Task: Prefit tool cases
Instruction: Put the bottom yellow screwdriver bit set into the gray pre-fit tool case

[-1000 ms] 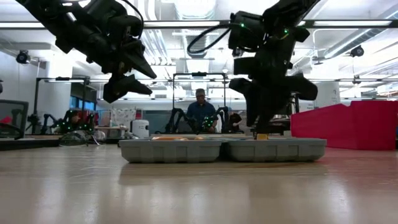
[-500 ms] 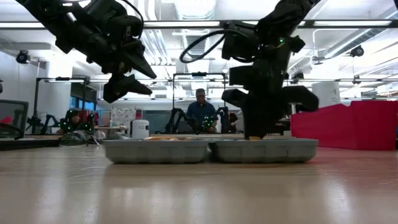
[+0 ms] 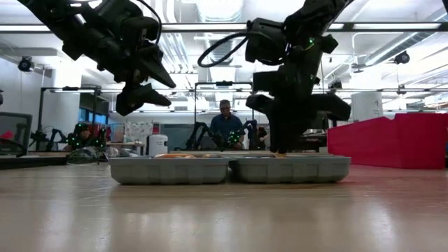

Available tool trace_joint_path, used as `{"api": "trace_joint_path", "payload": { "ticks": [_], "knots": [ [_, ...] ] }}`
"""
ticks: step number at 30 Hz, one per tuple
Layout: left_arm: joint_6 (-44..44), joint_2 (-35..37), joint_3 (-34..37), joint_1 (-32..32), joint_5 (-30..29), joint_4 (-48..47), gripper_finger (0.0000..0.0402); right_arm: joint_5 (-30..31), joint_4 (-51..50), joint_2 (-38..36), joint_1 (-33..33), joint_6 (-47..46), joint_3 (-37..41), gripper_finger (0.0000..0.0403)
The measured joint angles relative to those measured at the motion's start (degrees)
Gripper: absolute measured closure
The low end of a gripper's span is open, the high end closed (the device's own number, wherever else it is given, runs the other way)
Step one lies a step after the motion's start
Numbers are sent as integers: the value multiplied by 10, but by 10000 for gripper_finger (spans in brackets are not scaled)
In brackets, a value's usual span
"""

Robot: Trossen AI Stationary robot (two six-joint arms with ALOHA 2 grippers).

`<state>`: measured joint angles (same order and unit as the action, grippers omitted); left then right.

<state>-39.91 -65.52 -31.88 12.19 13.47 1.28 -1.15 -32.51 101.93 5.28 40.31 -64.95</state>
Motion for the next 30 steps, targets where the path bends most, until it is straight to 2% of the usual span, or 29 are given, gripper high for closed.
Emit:
{"api": "trace_joint_path", "payload": {
  "ticks": [9, 15, 18, 27, 30],
  "knots": [
    [2, 0, 0, 0, 0, 0, 198, -36, -52, -22, -2, -54, -11, 344],
    [2, 0, 0, 0, 0, 0, 198, -136, -44, -29, -7, -118, -11, 382],
    [2, 0, 0, 0, 0, 1, 198, -140, -36, -27, -16, -136, -11, 399],
    [4, 0, 0, 0, 0, 1, 198, -138, 0, -26, -23, -257, -10, 403],
    [35, 1, 0, 0, -1, 1, 198, -137, -1, -26, -27, -280, -7, 403]
  ]
}}
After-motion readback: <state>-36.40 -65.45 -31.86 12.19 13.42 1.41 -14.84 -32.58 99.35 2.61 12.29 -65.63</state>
